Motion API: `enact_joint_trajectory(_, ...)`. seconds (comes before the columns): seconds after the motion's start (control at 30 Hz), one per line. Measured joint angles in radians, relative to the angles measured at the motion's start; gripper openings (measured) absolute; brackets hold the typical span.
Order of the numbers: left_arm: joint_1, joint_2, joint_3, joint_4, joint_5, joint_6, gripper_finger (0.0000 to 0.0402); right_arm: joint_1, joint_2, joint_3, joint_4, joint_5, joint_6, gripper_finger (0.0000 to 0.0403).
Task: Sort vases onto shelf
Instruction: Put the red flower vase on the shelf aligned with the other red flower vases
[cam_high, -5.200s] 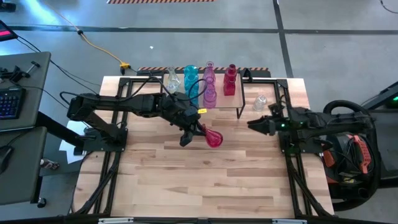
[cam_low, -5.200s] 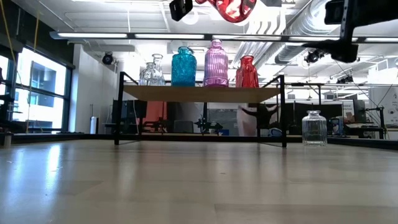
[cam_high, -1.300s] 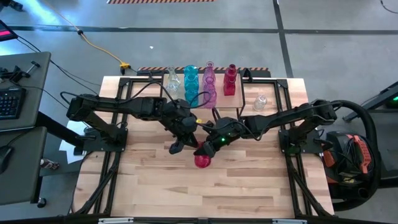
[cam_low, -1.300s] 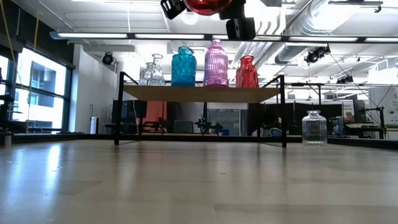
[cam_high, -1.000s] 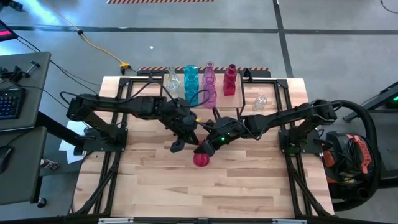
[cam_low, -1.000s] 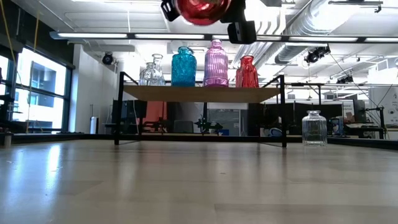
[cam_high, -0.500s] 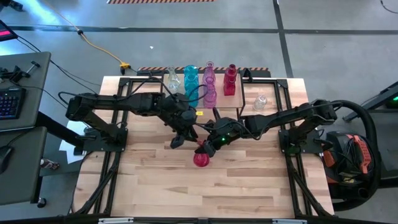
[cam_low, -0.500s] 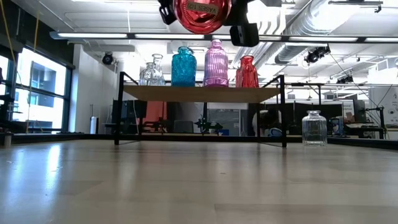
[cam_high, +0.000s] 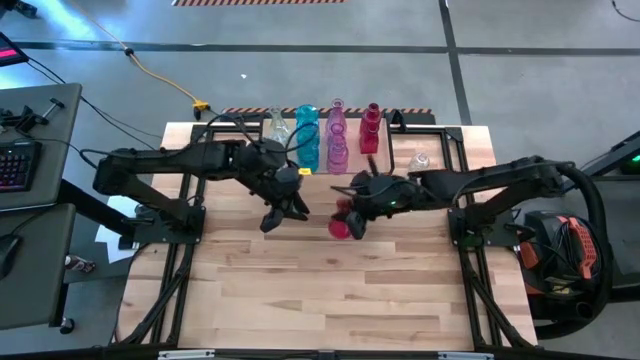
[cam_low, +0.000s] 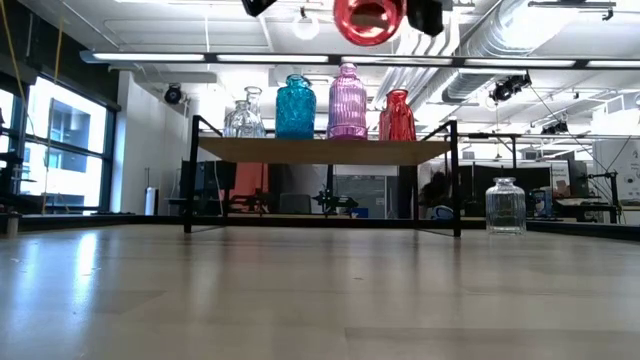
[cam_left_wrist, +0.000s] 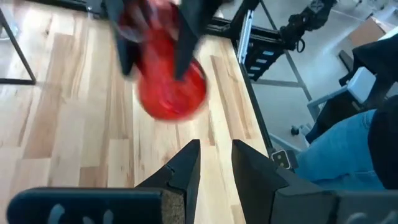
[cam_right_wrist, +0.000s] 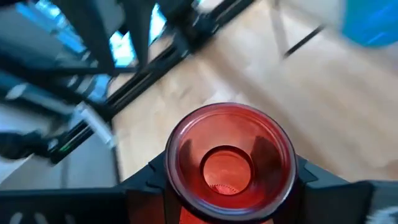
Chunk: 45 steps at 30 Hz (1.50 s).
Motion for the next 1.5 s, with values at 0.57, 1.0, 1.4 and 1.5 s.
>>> enact_joint_trajectory(0.57,0.008,-0.002,0.000,-0.003,-0.007,-0.053,0.0081,-0.008,-0.274,-0.002,-0.311,0.583,-0.201,0.0149)
enact_joint_trajectory(1.0,0.008,-0.002,0.000,-0.002,-0.007,-0.078,0.0081,-0.043,-0.541,-0.359,-0.179,0.574,-0.070,0.0149)
enact_joint_trajectory(1.4,0.008,-0.002,0.000,-0.002,-0.016,-0.079,0.0081,-0.122,-0.547,-0.557,0.096,0.399,-0.212,0.0149)
enact_joint_trajectory(1.5,0.008,-0.002,0.000,-0.002,-0.030,-0.079,0.0081,-0.164,-0.508,-0.557,0.157,0.332,-0.267,0.0149)
